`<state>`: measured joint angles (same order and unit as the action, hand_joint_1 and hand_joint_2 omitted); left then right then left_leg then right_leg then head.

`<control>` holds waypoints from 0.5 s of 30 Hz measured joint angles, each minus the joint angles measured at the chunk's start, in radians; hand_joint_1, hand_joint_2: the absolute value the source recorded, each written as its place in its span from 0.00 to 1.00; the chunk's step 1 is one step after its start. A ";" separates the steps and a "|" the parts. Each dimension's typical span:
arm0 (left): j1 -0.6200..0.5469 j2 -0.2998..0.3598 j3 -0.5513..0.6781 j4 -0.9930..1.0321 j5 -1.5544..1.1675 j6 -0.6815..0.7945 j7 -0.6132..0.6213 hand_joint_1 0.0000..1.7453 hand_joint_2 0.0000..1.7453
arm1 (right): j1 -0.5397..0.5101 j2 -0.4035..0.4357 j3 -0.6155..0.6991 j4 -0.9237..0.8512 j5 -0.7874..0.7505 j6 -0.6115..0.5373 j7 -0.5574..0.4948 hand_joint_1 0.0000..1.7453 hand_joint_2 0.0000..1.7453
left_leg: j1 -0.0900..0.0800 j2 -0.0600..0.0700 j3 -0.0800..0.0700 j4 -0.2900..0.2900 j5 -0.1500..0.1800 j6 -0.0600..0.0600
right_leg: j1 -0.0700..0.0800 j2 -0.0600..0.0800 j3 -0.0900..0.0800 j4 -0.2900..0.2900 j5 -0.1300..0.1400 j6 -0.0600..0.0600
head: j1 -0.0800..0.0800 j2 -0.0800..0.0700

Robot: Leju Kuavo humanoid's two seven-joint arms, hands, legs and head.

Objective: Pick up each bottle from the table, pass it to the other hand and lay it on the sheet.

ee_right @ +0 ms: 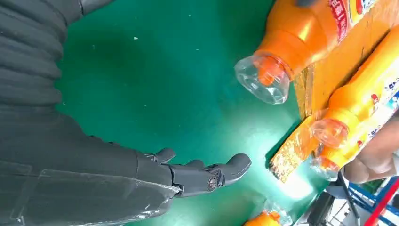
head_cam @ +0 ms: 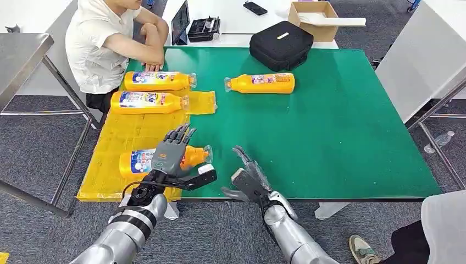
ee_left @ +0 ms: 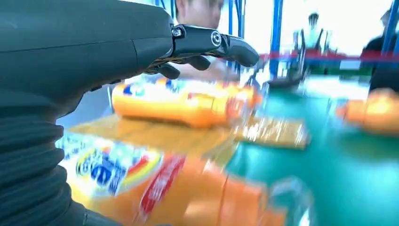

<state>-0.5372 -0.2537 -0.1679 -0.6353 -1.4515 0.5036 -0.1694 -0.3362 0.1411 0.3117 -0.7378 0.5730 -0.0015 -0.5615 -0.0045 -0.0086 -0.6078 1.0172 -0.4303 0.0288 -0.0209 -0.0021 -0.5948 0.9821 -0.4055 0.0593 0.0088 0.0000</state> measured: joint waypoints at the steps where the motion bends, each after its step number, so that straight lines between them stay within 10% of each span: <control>1: 0.001 -0.002 0.000 -0.005 0.001 0.000 -0.001 0.00 1.00 | 0.001 0.000 0.000 -0.002 0.000 0.000 0.000 0.00 1.00 | 0.000 0.000 0.000 0.000 0.000 0.000 | 0.000 0.000 0.000 0.000 0.000 0.000 | 0.000 0.000; 15: 0.182 -0.085 -0.058 -0.463 0.456 -0.265 -0.175 0.00 1.00 | 0.097 -0.005 -0.047 -0.166 -0.003 -0.024 -0.025 0.00 1.00 | 0.000 0.000 -0.003 0.000 0.000 0.000 | 0.000 0.000 -0.003 0.000 0.000 0.000 | 0.000 0.000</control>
<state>-0.3555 -0.3391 -0.2258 -1.0984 -0.9957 0.2383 -0.3445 -0.2390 0.1362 0.2647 -0.9034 0.5699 -0.0252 -0.5864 -0.0047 -0.0091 -0.6110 1.0172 -0.4306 0.0289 -0.0209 -0.0023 -0.5976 0.9818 -0.4056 0.0593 0.0092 0.0000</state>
